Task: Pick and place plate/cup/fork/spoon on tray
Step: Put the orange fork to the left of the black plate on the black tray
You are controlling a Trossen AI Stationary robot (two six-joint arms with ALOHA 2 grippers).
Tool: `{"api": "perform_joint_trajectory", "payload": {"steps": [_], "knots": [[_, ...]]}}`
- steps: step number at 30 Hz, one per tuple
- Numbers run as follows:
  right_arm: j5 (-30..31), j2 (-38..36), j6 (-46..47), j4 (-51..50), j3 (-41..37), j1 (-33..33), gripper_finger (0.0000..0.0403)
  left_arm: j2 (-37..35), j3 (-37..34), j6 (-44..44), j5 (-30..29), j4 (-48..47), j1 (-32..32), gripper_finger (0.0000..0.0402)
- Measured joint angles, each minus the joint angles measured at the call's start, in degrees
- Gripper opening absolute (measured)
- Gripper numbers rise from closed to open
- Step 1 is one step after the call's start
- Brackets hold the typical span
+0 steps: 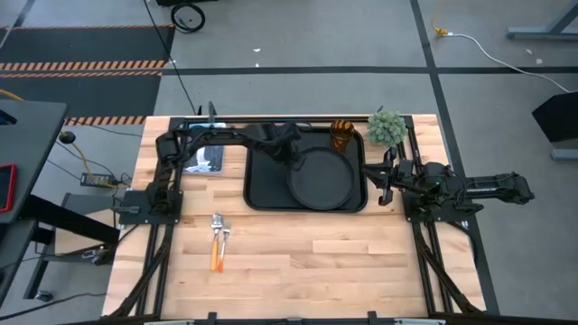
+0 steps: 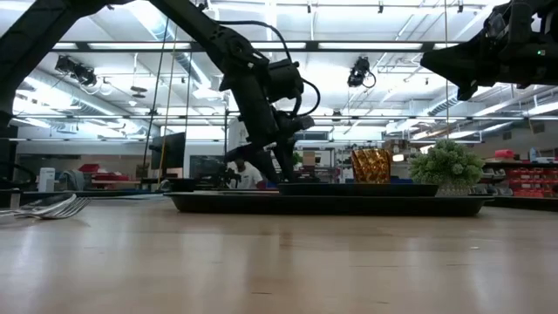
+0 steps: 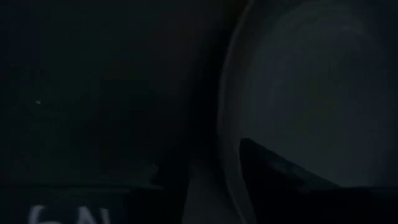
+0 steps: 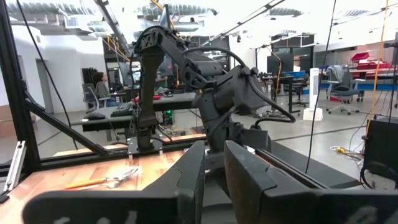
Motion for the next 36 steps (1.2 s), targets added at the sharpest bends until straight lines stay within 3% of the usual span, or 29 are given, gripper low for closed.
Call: {"api": "perform_joint_trajectory", "payload": {"steps": [7,12,16,26,32,36], "knots": [[0.0,-0.02,0.02,-0.02,0.0,0.0,0.0068,-3.35,0.01,13.54,7.91,-9.46,1.98,0.0158],[0.0,-0.01,0.0,0.0,0.0,-0.02,0.0068,-7.17,0.0,24.87,7.71,-12.04,2.11,0.0144],[0.0,0.0,0.0,0.0,0.0,-0.02,0.0068,-12.32,0.0,32.15,3.47,-10.13,-0.65,0.0142],[0.0,-0.02,0.0,-0.04,0.0,-0.02,0.0068,-24.98,0.0,36.1,-0.28,1.51,-12.44,0.0141],[0.0,-0.02,0.0,0.42,0.0,-0.01,0.0068,-28.93,0.04,36.58,-0.73,8.85,-16.91,0.0137],[-0.02,0.0,0.0,0.54,0.0,-0.02,0.0068,-29.74,0.02,32.33,-0.78,12.51,-18.27,0.0139]]}}
